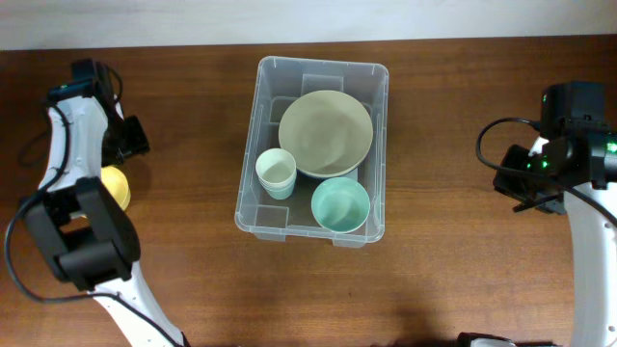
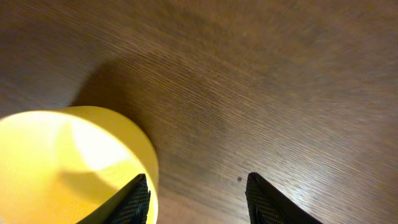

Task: Pack container
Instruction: 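Move the left gripper to the yellow bowl and grasp its rim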

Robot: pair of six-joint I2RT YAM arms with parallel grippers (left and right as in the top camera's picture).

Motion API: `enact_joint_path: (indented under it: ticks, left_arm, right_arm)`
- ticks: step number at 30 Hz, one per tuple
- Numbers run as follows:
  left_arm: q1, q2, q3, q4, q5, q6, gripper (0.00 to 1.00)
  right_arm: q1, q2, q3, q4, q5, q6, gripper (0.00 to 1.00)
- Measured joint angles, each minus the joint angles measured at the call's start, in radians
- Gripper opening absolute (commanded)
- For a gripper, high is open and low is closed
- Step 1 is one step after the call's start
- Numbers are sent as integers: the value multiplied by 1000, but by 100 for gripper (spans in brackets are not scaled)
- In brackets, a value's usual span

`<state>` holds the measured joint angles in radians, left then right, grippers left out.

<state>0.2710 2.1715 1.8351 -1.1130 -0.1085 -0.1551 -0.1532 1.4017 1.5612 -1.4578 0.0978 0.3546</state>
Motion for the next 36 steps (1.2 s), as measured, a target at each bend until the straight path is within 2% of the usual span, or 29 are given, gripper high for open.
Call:
enact_joint_path:
  ticks: [4, 9, 11, 21, 31, 36]
  left_arm:
    - [1, 44, -5, -11, 0, 0, 52]
    - [16, 45, -6, -29, 0, 0, 52]
    - [24, 45, -6, -35, 0, 0, 52]
    - [30, 42, -6, -26, 0, 18, 52]
    - [30, -102, -6, -89, -25, -3, 52]
    - [36, -106, -67, -48, -39, -27, 52]
  right_arm:
    - [0, 0, 0, 0, 0, 0, 41]
    - [0, 0, 0, 0, 0, 0, 41]
    - [0, 0, 0, 0, 0, 0, 45]
    - [0, 0, 0, 0, 0, 0, 45]
    - [0, 0, 0, 1, 0, -1, 45]
    - [0, 0, 0, 0, 0, 0, 45]
